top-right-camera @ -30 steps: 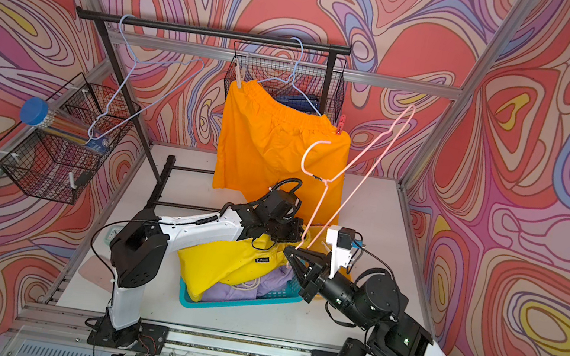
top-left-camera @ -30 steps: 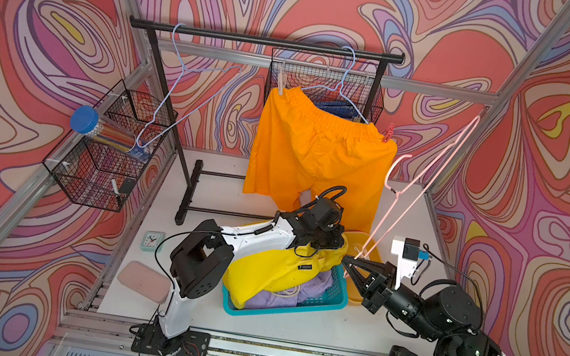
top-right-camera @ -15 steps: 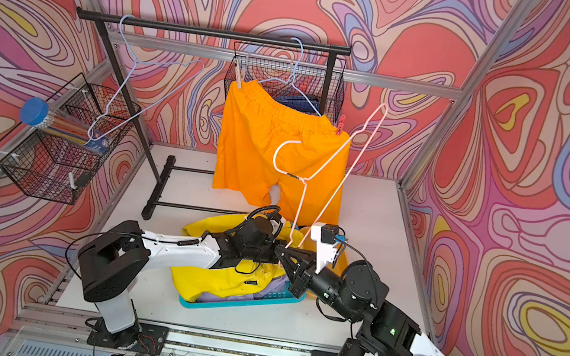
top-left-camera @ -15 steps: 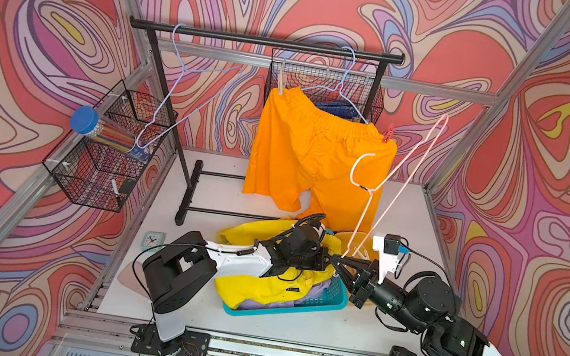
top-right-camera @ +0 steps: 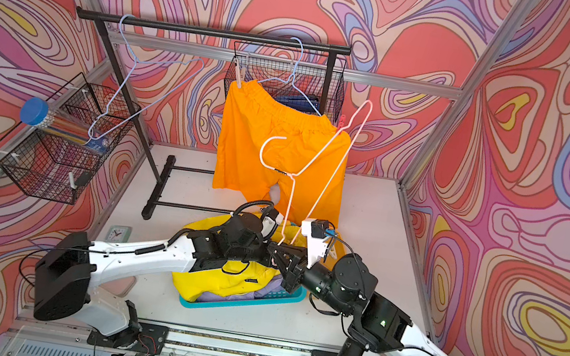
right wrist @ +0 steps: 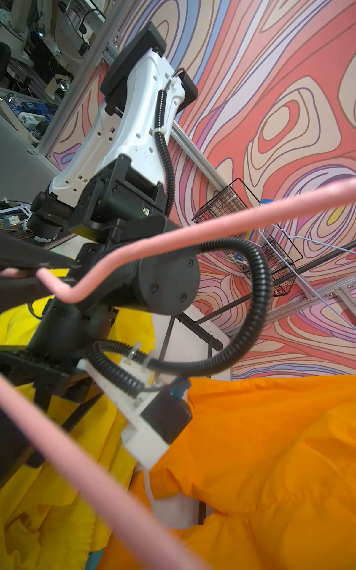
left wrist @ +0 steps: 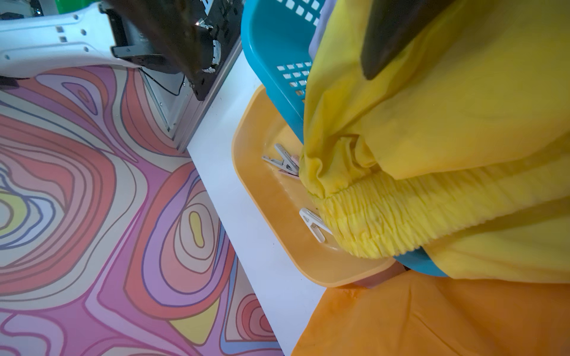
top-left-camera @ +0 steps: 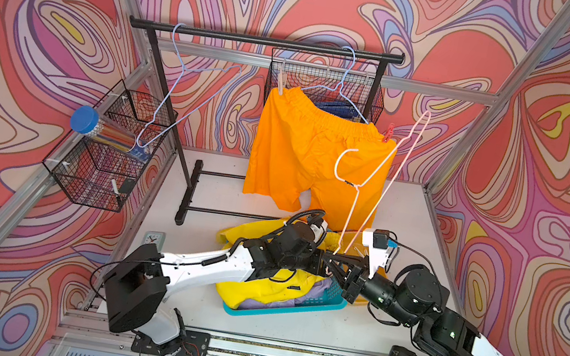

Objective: Remove the clothespins securing shorts to the hanger
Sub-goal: Adjust the shorts in the basket, then place the hanger at the clothesline.

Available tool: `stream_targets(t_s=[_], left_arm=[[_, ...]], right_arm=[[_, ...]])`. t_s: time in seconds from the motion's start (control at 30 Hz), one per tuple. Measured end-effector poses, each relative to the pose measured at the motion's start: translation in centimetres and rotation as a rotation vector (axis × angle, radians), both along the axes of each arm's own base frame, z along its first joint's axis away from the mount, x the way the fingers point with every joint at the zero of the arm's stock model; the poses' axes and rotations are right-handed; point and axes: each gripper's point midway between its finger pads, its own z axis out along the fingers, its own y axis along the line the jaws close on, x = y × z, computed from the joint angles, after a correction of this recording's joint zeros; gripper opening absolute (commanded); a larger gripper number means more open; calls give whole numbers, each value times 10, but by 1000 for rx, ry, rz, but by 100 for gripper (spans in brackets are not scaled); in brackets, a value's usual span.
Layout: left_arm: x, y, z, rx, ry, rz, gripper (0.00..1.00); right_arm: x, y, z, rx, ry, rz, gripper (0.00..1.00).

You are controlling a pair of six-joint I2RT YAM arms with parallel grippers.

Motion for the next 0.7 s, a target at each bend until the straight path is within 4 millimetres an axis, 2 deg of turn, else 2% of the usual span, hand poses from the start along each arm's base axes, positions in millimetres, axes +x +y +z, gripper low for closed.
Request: stream_targets(t_s=[0.1, 0.3, 0.6, 0.7], left_arm=[[-2, 15, 13, 39, -40, 13, 100], [-9, 43, 21, 129, -88, 21, 100], [-29, 93, 83, 85, -270, 41, 100], [-35, 100, 91, 80, -293, 33, 100]], right_arm=[[1, 1, 6, 7, -5, -2, 0], [8, 5, 6, -6, 1, -26, 0], [20, 12, -9, -58, 38, -63, 0], [25, 11, -11, -56, 52, -89, 0]])
